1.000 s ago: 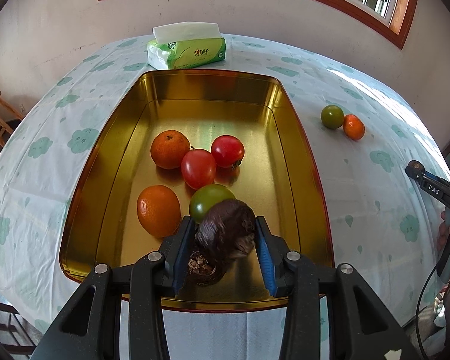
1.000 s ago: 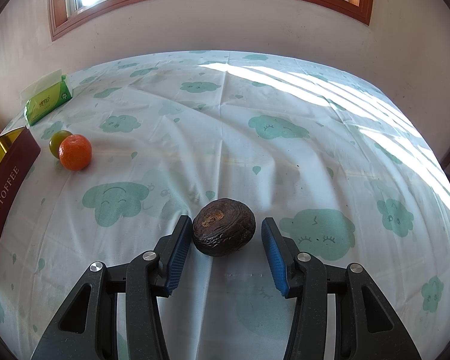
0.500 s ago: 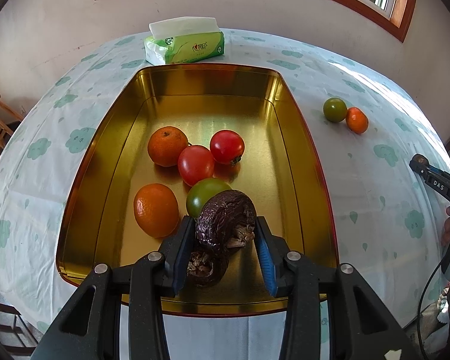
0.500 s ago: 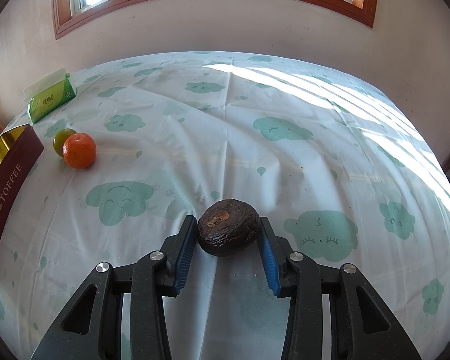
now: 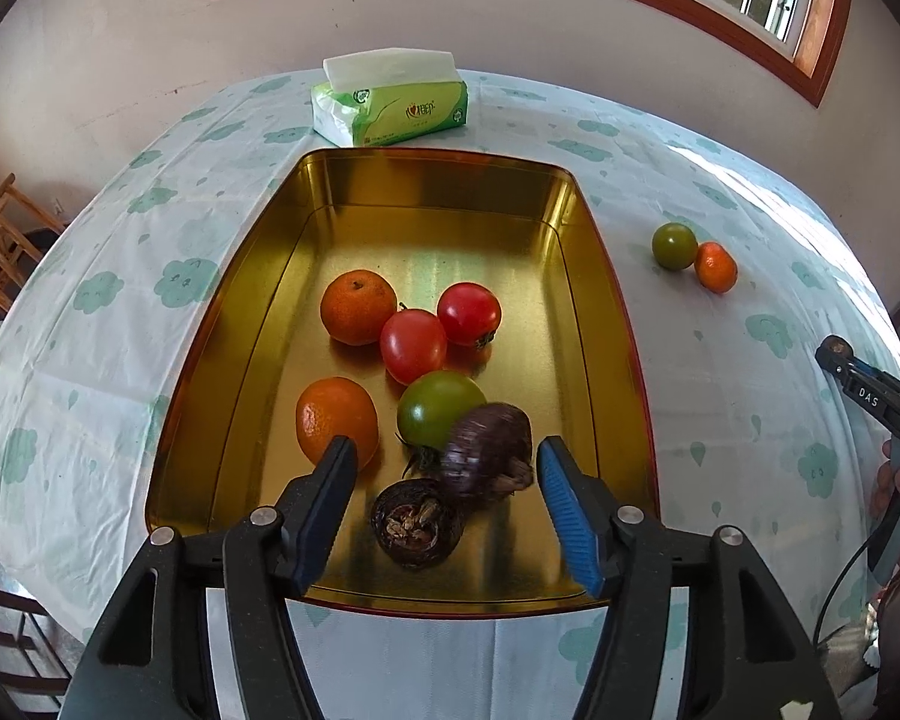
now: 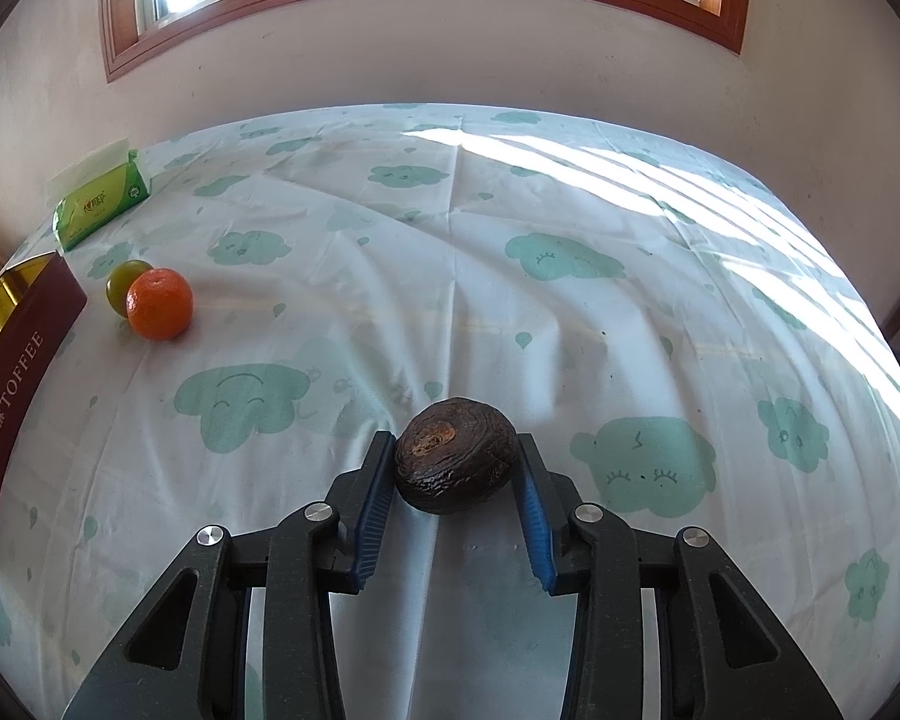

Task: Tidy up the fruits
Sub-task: 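Lower the dark fruit into the tin tray and open the left tool, then carry the held dark fruit into the tin tray and open the right tool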

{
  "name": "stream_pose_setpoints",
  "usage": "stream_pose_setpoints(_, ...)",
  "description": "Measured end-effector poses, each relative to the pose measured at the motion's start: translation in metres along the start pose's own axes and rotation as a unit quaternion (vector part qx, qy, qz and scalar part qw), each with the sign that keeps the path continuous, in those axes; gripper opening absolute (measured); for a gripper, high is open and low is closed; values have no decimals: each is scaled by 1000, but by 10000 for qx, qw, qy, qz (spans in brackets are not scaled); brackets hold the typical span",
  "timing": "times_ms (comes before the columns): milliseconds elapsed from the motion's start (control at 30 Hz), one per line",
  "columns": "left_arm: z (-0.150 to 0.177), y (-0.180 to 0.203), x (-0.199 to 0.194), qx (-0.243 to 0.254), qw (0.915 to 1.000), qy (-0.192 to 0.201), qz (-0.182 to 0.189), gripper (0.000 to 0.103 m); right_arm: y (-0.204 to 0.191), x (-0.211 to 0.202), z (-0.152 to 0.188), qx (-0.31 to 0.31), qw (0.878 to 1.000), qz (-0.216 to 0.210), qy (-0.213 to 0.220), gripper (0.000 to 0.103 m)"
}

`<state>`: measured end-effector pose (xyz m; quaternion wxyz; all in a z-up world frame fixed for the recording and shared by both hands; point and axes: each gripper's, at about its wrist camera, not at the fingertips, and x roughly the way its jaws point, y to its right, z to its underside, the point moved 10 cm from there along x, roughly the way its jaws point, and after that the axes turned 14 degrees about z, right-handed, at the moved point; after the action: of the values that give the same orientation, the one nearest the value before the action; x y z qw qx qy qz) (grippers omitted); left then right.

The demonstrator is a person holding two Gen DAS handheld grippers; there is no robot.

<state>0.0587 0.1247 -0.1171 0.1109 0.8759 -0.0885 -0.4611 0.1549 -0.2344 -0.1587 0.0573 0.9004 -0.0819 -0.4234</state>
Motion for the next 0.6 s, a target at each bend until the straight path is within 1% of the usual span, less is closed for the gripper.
stream_pose_setpoints(133,-7,5,-10,77,9998,192,-8,73,0,-1,0,36,10000,-4,-13,39)
stream_pose_setpoints(167,-8,5,-12,73,9997,213,-14,74,-1,-2,0,43,10000,-26,-18,39)
stream_pose_setpoints(367,-7,0,-16,-69,9997,251,-24,75,-7,-14,-7,30,9999,-101,94,39)
stream_pose_setpoints(600,-5,-12,-22,-285,9991,324,-51,77,-30,-37,-24,-35,9988,-382,312,39)
